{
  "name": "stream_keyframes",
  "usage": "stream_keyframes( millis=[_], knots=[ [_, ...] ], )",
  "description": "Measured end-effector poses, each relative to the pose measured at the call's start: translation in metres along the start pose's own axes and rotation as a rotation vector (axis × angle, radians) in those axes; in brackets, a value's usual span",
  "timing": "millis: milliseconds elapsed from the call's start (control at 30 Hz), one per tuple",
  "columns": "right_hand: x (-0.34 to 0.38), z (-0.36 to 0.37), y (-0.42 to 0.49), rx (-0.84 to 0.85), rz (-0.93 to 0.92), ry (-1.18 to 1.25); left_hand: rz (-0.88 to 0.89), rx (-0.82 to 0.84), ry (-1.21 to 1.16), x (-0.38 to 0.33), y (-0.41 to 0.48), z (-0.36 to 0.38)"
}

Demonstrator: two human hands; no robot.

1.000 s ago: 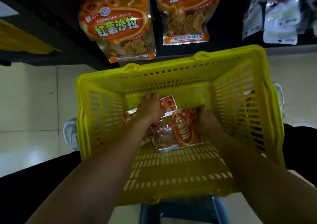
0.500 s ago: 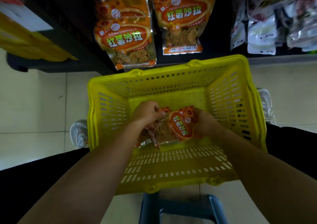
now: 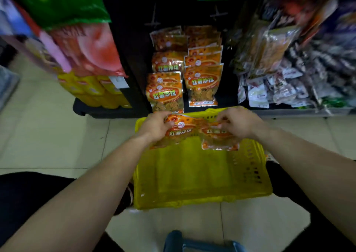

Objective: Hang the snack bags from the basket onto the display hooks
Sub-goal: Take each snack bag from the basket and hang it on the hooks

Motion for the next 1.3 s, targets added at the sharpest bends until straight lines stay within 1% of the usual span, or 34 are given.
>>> stream_keyframes(
  millis=[67, 133, 267, 467, 567, 667, 733, 800, 933, 1033, 1100, 1167, 1233, 1300],
  knots=[
    [0.019, -0.039, -0.011, -0.043, -0.053, -0.049, 0.047, -0.038, -0.052, -0.021, -0.013, -0.032],
    [0.038, -0.075, -0.024, -0.101, -0.100, -0.066, 0.107, -0.069, -0.156, -0.042, -0.026, -0.063],
    [0.061, -0.119, -0.045, -0.232, -0.121, 0.027, 0.194, -0.136, -0.347, -0.070, -0.053, -0.106],
    [0.060, -0.109, -0.053, -0.300, -0.139, 0.245, 0.225, -0.158, -0.431, -0.082, -0.066, -0.113],
    [0.067, -0.108, -0.045, -0.361, -0.175, 0.232, 0.231, -0.133, -0.463, -0.087, -0.063, -0.106],
    [0.075, -0.114, -0.041, -0.517, -0.226, 0.175, 0.251, -0.136, -0.478, -0.096, -0.056, -0.102],
    [0.077, -0.117, -0.038, -0.571, -0.244, 0.179, 0.264, -0.138, -0.515, -0.102, -0.053, -0.100],
    [0.075, -0.117, -0.033, -0.573, -0.232, 0.174, 0.261, -0.126, -0.551, -0.106, -0.050, -0.096],
    [0.065, -0.117, -0.019, -0.578, -0.115, 0.205, 0.250, -0.116, -0.623, -0.112, -0.044, -0.086],
    [0.060, -0.120, -0.011, -0.573, -0.064, 0.230, 0.252, -0.084, -0.704, -0.116, -0.041, -0.082],
    [0.060, -0.122, -0.008, -0.578, -0.045, 0.239, 0.252, -0.135, -0.606, -0.117, -0.039, -0.081],
    [0.061, -0.122, -0.006, -0.583, -0.036, 0.237, 0.261, -0.255, -0.482, -0.117, -0.036, -0.083],
    [0.062, -0.122, -0.007, -0.594, -0.037, 0.224, 0.267, -0.336, -0.477, -0.116, -0.035, -0.087],
    [0.063, -0.123, -0.008, -0.591, -0.034, 0.223, 0.279, -0.341, -0.492, -0.114, -0.035, -0.089]
  ],
)
Point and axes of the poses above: each hand's wrist, its own y-axis towards the middle knuckle, its own z-axis out of the palm, x = y × z, the point moved 5 cm from there along y, towards the middle knuckle
